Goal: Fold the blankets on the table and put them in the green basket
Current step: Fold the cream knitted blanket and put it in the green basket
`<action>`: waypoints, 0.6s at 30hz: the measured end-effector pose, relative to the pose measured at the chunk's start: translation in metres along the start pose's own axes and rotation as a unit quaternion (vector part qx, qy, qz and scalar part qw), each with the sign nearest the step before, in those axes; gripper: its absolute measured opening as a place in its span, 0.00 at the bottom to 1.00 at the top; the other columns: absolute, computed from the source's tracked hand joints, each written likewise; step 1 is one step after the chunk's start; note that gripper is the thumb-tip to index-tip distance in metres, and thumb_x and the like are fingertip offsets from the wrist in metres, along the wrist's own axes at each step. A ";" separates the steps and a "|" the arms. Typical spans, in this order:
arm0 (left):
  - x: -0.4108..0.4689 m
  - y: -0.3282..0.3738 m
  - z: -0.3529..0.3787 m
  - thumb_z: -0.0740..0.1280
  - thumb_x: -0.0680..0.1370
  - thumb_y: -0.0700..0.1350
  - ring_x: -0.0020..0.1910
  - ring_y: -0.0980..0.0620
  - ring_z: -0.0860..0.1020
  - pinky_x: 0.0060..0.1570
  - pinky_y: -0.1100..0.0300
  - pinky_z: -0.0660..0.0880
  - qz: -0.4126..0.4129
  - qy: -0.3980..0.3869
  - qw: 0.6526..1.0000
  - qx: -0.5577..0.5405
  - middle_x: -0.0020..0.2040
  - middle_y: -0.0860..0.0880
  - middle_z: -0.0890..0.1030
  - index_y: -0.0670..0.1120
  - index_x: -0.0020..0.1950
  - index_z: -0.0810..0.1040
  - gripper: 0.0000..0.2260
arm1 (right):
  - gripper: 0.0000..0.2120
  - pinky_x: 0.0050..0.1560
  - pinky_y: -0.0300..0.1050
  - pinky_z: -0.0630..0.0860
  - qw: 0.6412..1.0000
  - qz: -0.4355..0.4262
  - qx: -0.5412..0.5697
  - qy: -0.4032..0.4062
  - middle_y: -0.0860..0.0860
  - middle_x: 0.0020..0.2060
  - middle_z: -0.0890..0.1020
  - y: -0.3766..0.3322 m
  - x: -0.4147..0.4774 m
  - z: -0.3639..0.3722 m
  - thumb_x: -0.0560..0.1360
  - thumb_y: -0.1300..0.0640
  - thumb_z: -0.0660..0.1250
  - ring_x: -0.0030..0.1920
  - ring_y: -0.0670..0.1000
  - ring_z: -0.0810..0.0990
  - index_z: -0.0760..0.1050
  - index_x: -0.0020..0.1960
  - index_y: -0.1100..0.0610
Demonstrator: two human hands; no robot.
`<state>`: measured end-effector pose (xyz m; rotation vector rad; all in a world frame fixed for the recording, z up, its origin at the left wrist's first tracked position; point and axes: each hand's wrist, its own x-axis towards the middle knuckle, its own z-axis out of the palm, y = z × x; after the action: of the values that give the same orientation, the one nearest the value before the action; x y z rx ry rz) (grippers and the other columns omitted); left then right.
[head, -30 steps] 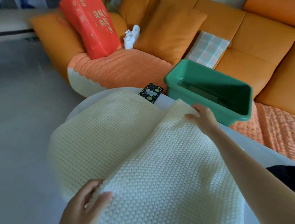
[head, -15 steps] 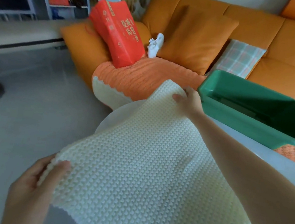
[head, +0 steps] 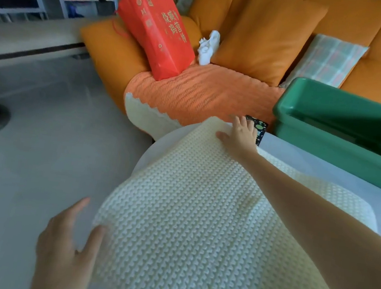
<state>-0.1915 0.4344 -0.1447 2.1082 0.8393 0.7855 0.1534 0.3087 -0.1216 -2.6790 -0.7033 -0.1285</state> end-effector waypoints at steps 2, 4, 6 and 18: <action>-0.004 0.013 0.009 0.60 0.70 0.55 0.53 0.36 0.77 0.58 0.48 0.70 0.100 0.010 0.992 0.072 0.53 0.37 0.80 0.38 0.57 0.78 0.25 | 0.28 0.72 0.55 0.48 1.000 -0.023 0.008 0.001 0.52 0.75 0.56 0.002 -0.018 -0.005 0.79 0.47 0.59 0.74 0.57 0.51 0.58 0.74 0.56; -0.024 0.044 0.024 0.56 0.77 0.57 0.58 0.42 0.75 0.61 0.53 0.67 0.175 0.004 0.984 0.025 0.55 0.45 0.79 0.41 0.58 0.77 0.22 | 0.26 0.72 0.54 0.47 0.998 -0.054 0.004 0.006 0.51 0.76 0.53 0.011 -0.045 -0.019 0.79 0.46 0.58 0.75 0.55 0.50 0.60 0.74 0.53; -0.053 0.078 0.044 0.53 0.80 0.57 0.59 0.52 0.74 0.59 0.59 0.67 0.254 -0.058 0.964 -0.060 0.56 0.55 0.78 0.50 0.58 0.75 0.18 | 0.24 0.72 0.53 0.46 0.998 -0.055 -0.008 0.012 0.50 0.76 0.52 0.030 -0.076 -0.038 0.79 0.45 0.58 0.75 0.54 0.49 0.63 0.73 0.51; -0.207 0.141 0.127 0.56 0.61 0.69 0.65 0.52 0.68 0.66 0.46 0.53 0.336 -0.289 0.878 0.181 0.62 0.48 0.78 0.44 0.65 0.69 0.40 | 0.44 0.73 0.47 0.36 0.989 0.059 -0.044 -0.131 0.45 0.76 0.44 0.146 -0.243 -0.088 0.66 0.23 0.33 0.74 0.47 0.35 0.46 0.76 0.43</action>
<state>-0.1792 0.1542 -0.1578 2.8036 -0.1102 0.2682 0.0139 0.0474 -0.1308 -2.8459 -0.6232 0.2323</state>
